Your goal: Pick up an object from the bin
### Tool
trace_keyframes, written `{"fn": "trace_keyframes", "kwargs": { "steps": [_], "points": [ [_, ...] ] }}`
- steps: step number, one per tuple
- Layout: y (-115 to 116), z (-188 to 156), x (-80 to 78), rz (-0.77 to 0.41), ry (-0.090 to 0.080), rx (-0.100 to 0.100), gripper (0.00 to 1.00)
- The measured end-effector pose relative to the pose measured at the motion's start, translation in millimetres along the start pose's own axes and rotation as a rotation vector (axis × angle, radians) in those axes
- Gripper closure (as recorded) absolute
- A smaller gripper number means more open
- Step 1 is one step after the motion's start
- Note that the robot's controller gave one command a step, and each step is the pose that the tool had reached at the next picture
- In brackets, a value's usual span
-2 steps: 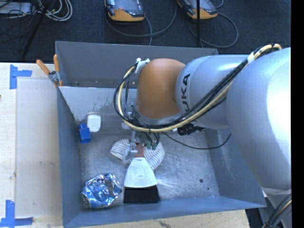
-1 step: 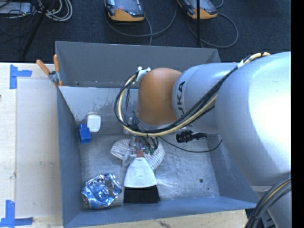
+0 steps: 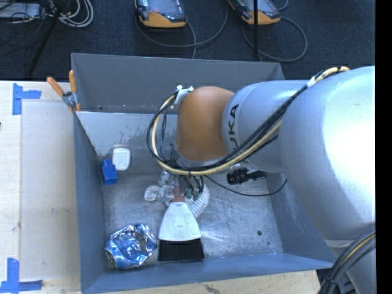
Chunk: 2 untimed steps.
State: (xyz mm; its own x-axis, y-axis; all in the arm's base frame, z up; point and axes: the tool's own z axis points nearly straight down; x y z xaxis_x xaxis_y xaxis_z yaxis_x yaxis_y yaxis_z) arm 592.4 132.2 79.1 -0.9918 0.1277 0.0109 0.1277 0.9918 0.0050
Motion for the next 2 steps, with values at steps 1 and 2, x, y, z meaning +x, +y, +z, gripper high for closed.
{"fn": "trace_keyframes", "kwargs": {
  "steps": [1,2],
  "points": [
    [0.0,0.0,0.0,0.000,0.000,0.000,1.00],
    [-0.4,-2.5,0.9,0.000,0.000,0.001,1.00]
  ]
}}
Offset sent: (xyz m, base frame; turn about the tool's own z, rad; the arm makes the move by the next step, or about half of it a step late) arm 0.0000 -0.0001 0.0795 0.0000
